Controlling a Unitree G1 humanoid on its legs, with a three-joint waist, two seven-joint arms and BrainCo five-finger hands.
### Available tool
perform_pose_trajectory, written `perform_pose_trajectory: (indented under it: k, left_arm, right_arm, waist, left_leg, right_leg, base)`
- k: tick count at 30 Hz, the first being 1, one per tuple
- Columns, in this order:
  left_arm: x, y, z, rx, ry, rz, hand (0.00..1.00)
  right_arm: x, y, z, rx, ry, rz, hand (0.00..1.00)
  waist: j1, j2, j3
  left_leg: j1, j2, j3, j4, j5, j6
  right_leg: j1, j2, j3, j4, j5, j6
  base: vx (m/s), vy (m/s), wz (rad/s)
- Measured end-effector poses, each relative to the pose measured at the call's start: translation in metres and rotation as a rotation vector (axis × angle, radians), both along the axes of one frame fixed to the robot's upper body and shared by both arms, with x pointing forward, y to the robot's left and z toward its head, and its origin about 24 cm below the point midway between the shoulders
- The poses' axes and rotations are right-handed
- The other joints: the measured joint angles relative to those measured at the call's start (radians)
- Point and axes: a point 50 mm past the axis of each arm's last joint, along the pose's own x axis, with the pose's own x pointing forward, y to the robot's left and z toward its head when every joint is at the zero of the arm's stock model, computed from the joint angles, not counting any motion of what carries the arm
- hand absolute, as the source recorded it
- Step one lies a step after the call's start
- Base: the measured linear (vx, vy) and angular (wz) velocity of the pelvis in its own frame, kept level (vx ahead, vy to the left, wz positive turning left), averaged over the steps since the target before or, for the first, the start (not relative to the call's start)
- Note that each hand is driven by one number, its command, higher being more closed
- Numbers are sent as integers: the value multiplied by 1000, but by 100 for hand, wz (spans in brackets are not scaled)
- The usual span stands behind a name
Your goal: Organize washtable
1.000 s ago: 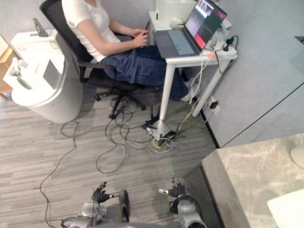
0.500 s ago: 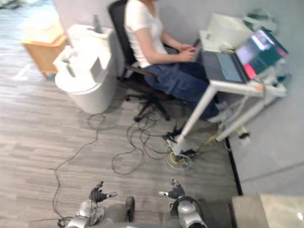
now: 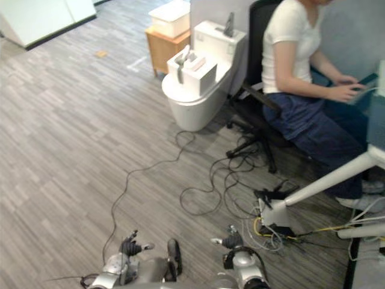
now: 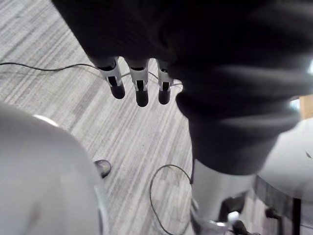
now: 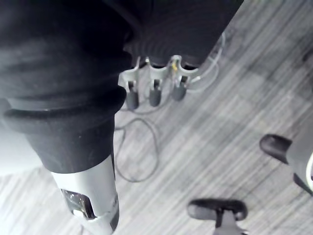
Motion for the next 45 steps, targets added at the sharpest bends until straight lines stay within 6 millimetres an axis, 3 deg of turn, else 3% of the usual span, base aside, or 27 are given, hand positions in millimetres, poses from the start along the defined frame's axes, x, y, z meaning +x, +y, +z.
perform_pose_trajectory:
  k: [1, 2, 3, 4, 5, 6, 8, 10, 13, 16, 21, 24, 25, 26, 28, 31, 33, 35, 36, 38, 39, 40, 41, 42, 43, 44, 45]
  left_arm:
    - [0, -2, 0, -1, 4, -12, 0]
    - [3, -4, 0, -7, 0, -17, 0]
    - [7, -2, 2, -5, -6, -26, 0]
    - [5, 0, 1, 0, 5, -30, 0]
    - [0, -3, -1, -7, 15, -30, 0]
    - [-6, -5, -3, -10, 34, -31, 0]
    - [-7, -3, -4, -10, 43, -46, 0]
    - [-9, -2, -5, -9, 48, -47, 0]
    - [-12, -1, -5, -6, 56, -46, 0]
    - [-11, -2, -5, -4, 55, -68, 0]
    - [-11, -1, -6, -1, 58, -66, 0]
    - [-10, 2, -5, -2, 54, -40, 0]
    - [-9, 2, -5, -2, 51, -37, 0]
    - [-7, 1, -4, -4, 48, -38, 0]
    - [-1, -3, -2, -14, 27, -42, 0]
    - [1, -4, -1, -16, 23, -38, 0]
    - [8, -13, 1, -36, -1, -44, 0]
    - [12, -12, 3, -30, -10, -55, 0]
    - [13, -13, 3, -32, -15, -55, 0]
    - [9, -17, 1, -42, 3, -57, 0]
    - [10, -18, 1, -43, 0, -61, 0]
    - [12, -18, 2, -43, -8, -62, 0]
    - [10, -15, 2, -34, -4, -58, 0]
    - [8, -6, 1, -12, 5, -55, 0]
    - [7, 1, 1, 4, 9, -53, 0]
    - [7, 1, 1, 2, 9, -43, 0]
    - [5, -2, 0, -13, 10, -26, 0]
  right_arm:
    - [-7, -2, -3, -3, 18, -5, 0]
    - [-8, -3, -3, -5, 24, -5, 0]
    - [-14, -2, -6, 0, 38, -10, 0]
    - [-12, 3, -6, 17, 39, -17, 0]
    - [-12, 2, -6, 13, 40, -15, 0]
    - [-11, 0, -5, 12, 35, -26, 0]
    - [-7, 4, -4, 27, 21, -27, 0]
    - [-6, 11, -3, 45, 16, -20, 0]
    - [-6, 17, -3, 44, 15, 18, 0]
    - [-7, 15, -3, 40, 13, 17, 0]
    - [-3, 13, 0, 36, -10, 18, 0]
    - [-6, 14, -1, 36, -2, 24, 0]
    - [-7, 13, -1, 35, -2, 17, 0]
    - [-4, 12, 0, 31, -12, 19, 0]
    - [3, 7, 4, 14, -32, 24, 0]
    - [16, 5, 13, 5, -95, 27, 0]
    - [25, 0, 21, -10, -144, 30, 0]
    - [21, 4, 19, 3, -135, 34, 0]
    - [21, 4, 19, 7, -132, 33, 0]
    - [18, 2, 15, 0, -105, 34, 0]
    - [8, -3, 11, -12, -79, 26, 0]
    - [2, -3, 8, -14, -64, 32, 0]
    - [5, -1, 10, -20, -70, 58, 0]
    - [5, 3, 9, -25, -71, 83, 0]
    - [3, 5, 9, -21, -68, 86, 0]
    - [4, 6, 8, -23, -66, 91, 0]
    - [5, 5, 9, -28, -73, 91, 0]
  waist:
    - [-14, 17, 6]
    - [-24, 19, 3]
    - [-52, 10, 0]
    - [-56, -8, 2]
    - [-45, 9, -2]
    - [-44, 28, -1]
    - [-34, 14, -4]
    - [-35, 14, -3]
    - [-42, 13, -1]
    - [-39, 4, -4]
    - [-43, -2, -7]
    - [-43, -24, -20]
    - [-45, -35, -27]
    - [-46, -21, -27]
    - [-38, -4, -24]
    - [-39, -4, -26]
    - [-55, -1, -33]
    - [-71, -5, -59]
    - [-79, -1, -57]
    - [-94, 14, -54]
    - [-96, 14, -49]
    - [-92, 26, -44]
    - [-93, 27, -49]
    - [-92, 13, -54]
    - [-94, -22, -60]
    - [-95, -24, -64]
    - [-90, 7, -65]
  left_leg:
    - [-1, -28, -45, -22, 16, 4]
    - [3, -39, -75, -63, 37, -15]
    - [10, -53, -65, -101, 12, -41]
    - [-33, -17, 40, 90, -64, 1]
    - [-7, 26, 60, 137, -92, -26]
    - [24, 21, 42, 72, -109, -17]
    - [71, -7, 39, -33, -53, -18]
    - [95, -7, 33, -57, -43, -25]
    - [128, -6, 2, -83, -47, -28]
    - [119, -23, -63, -90, -48, -30]
    - [116, -32, -145, -121, -41, -41]
    - [84, -44, -169, -114, -30, -57]
    - [54, -43, -164, -96, -30, -58]
    - [43, -33, -166, -80, -33, -62]
    - [-14, 30, -105, 24, -61, -98]
    - [-23, 105, -88, 247, -149, -155]
    - [-31, 106, -106, 240, -143, -182]
    - [-11, 92, -173, 110, -147, -195]
    - [-16, 101, -196, 117, -177, -219]
    - [11, 112, -196, 70, -186, -214]
    - [50, 113, -203, 59, -181, -207]
    - [67, 122, -215, 62, -181, -206]
    - [72, 134, -224, 59, -182, -207]
    - [93, 133, -228, 32, -182, -208]
    - [121, 102, -241, -2, -191, -217]
    - [132, 106, -254, -18, -196, -213]
    - [131, 124, -260, -38, -195, -214]
  right_leg:
    - [0, 22, 33, -13, -56, -32]
    - [-9, 58, 51, -39, -53, -55]
    - [-16, 81, 82, -102, -3, -111]
    - [-13, 45, 27, -95, 27, -56]
    - [-14, 49, 17, -80, 27, -55]
    - [-11, 56, 10, -79, 28, -51]
    - [-11, 45, 6, -83, 50, -26]
    - [-14, 43, 6, -49, 70, -21]
    - [-102, -4, 6, 205, 68, -17]
    - [-216, -20, 136, 308, -13, 2]
    - [-323, -27, 265, 259, -22, 30]
    - [-309, -35, 250, 135, 3, -4]
    - [-291, -36, 231, 71, 80, -4]
    - [-292, -33, 205, 65, 83, -5]
    - [-319, -26, 171, 68, 81, -41]
    - [-342, -25, 184, 113, 76, -50]
    - [-401, -6, 217, 169, 74, -50]
    - [-434, -7, 242, 125, 90, -57]
    - [-439, 0, 232, 115, 90, -58]
    - [-442, 9, 230, 156, 90, -58]
    - [-463, -3, 216, 269, 92, -62]
    - [-533, 4, 224, 377, 51, -45]
    - [-538, 21, 231, 322, 23, -37]
    - [-533, 37, 232, 185, 88, -51]
    - [-541, 8, 238, 120, 202, -54]
    - [-537, 6, 226, 137, 192, -52]
    - [-535, 15, 207, 127, 194, -55]
  base:
    - [-29, -14, 106]
    - [-54, -18, 138]
    - [-3, -47, 146]
    - [32, -51, 117]
    - [85, -4, 71]
    - [49, 39, 20]
    - [2, 63, 13]
    - [-22, 45, 3]
    - [-31, 73, 10]
    - [-29, 35, 62]
    - [36, -47, 63]
    - [52, -170, 85]
    - [51, -210, 104]
    - [139, -234, 82]
    - [171, -179, 25]
    - [156, -67, -37]
    - [82, -9, -37]
    - [77, 34, -8]
    - [135, 48, -11]
    - [132, 41, 9]
    - [98, 61, 42]
    - [83, 31, 41]
    - [48, -27, 31]
    - [104, -124, 52]
    - [114, -149, 58]
    - [91, -166, 57]
    - [43, -101, 19]
